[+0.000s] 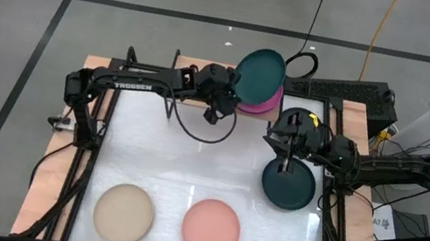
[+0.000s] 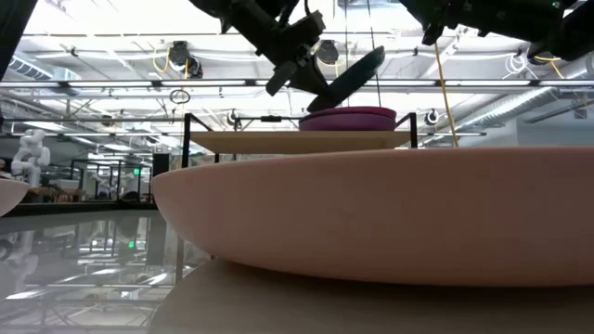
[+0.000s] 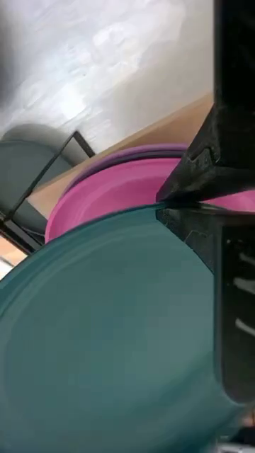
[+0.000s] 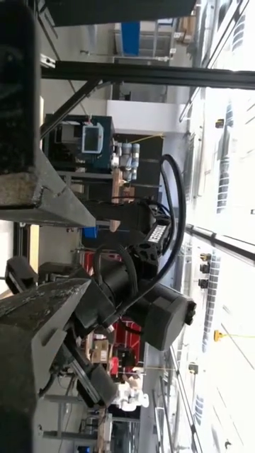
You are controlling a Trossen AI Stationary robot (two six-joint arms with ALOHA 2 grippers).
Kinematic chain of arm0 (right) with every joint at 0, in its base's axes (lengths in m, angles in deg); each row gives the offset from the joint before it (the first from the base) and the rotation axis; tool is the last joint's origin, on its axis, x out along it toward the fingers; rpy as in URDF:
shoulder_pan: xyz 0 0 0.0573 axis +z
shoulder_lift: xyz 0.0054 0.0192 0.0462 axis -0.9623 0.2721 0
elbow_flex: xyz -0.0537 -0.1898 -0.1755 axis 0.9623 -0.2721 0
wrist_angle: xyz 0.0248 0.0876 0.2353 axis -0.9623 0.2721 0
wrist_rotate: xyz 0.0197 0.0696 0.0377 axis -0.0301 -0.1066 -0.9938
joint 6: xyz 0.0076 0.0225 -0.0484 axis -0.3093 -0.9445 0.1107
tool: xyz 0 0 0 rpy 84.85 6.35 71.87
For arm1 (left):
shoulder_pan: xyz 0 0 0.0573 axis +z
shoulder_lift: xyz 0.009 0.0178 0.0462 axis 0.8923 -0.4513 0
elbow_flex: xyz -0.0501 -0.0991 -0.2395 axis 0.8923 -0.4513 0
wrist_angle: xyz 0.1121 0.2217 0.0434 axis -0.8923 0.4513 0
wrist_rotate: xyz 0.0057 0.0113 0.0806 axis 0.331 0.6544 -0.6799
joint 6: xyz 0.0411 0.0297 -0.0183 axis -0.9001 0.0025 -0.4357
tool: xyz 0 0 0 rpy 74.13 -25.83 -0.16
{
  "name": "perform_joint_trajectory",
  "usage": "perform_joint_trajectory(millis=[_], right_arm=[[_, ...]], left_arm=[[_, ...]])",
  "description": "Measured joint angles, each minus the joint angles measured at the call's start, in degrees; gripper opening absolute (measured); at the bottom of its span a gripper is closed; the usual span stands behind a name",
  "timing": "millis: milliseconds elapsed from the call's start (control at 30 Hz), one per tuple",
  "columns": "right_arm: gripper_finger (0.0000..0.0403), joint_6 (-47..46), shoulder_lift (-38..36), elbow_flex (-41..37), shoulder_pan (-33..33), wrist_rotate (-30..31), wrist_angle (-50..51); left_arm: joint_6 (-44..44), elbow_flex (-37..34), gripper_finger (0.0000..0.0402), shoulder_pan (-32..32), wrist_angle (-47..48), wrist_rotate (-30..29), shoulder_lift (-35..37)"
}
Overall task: Place and stack plates onto a shelf
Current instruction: Stack the green plate on top of the pink plate on the shelf
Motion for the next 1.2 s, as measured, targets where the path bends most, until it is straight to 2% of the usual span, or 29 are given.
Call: perform_joint_trajectory(millis=[133, 600, 800, 1200], right_arm=[[0.0110, 0.0, 0.0, 0.0, 0.0, 0.0, 0.3], [0.0110, -1.5, 0.0, 0.0, 0.0, -0.3, 0.4], [0.0110, -1.5, 0.0, 0.0, 0.0, -0.3, 0.5], [0.0110, -1.5, 0.0, 0.0, 0.0, -0.3, 0.8]], left_arm=[[0.7, 0.0, 0.0041, 0.0, 0.1, 0.0, 0.0], [4.2, 0.0, 0.0046, 0.1, 0.2, -1.0, -0.1], [4.8, 0.0, 0.0047, 0.1, 0.3, -4.9, -0.1], [6.3, 0.0, 0.0047, -1.3, 0.5, -5.2, -0.1]])
